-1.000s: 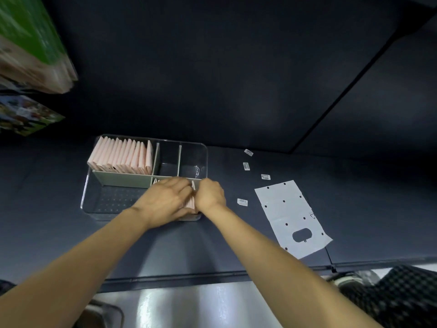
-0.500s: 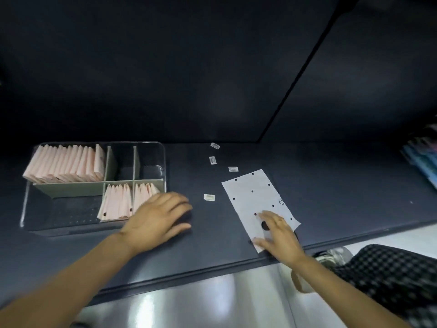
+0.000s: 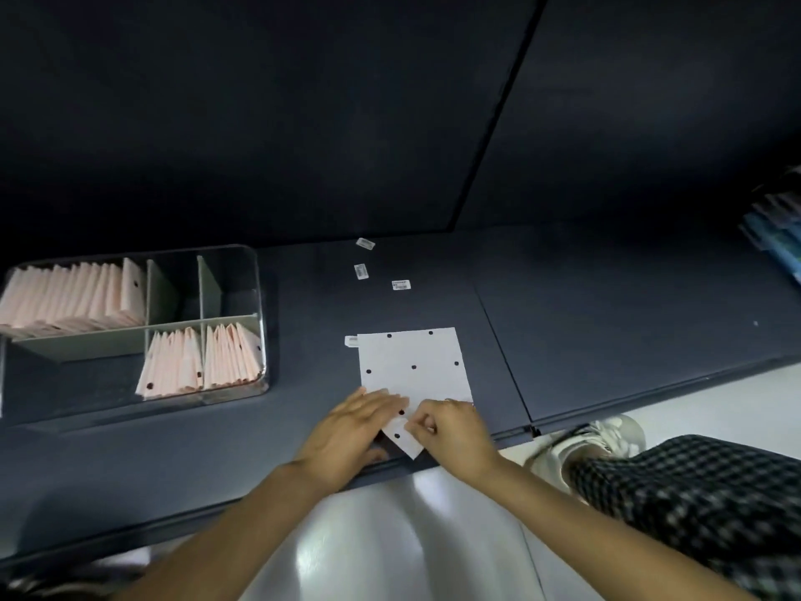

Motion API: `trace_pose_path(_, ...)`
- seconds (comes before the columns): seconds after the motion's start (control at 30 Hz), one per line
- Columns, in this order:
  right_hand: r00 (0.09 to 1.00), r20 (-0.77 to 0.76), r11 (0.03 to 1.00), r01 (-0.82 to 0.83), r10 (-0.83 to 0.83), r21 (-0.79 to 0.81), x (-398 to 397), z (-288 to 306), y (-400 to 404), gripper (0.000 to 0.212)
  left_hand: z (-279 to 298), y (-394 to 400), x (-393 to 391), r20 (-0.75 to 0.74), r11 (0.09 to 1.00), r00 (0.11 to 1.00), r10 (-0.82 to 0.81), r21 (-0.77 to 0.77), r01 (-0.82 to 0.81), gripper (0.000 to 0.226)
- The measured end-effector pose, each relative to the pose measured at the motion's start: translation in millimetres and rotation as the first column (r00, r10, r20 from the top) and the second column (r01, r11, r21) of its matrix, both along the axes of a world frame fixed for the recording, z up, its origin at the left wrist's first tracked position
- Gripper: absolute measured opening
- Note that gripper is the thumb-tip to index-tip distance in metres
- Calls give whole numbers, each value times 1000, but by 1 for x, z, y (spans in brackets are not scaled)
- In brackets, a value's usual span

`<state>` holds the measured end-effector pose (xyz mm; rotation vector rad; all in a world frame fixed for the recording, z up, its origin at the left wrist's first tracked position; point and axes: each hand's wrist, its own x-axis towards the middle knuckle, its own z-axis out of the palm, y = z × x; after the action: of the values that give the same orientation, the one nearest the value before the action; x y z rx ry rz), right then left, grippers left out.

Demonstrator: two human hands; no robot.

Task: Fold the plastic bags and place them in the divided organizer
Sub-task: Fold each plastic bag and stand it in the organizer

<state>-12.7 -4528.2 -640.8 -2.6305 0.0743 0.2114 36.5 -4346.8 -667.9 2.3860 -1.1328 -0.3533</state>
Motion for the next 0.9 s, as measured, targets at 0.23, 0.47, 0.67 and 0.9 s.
trace_pose_path(0.23,889,-418,886,29,189,462,35,48,-31,27,3,9,-1,-283,945,915,287,-75,-320,24)
trace_pose_path(0.47,868,-489,811,344,-84,473,52,27,-69,15,1,4,14,-685,710,545,484,-57,-702,21)
trace_pose_path(0.67,863,-403,870,425,-305,249,56,-10,-49,25,9,1,9,-283,602,634,720,-201,-773,39)
trace_pose_path(0.9,872,-316,912,408,-373,49,57,-17,-43,21,-23,0,-13,94,969,994,58,235,-78,65)
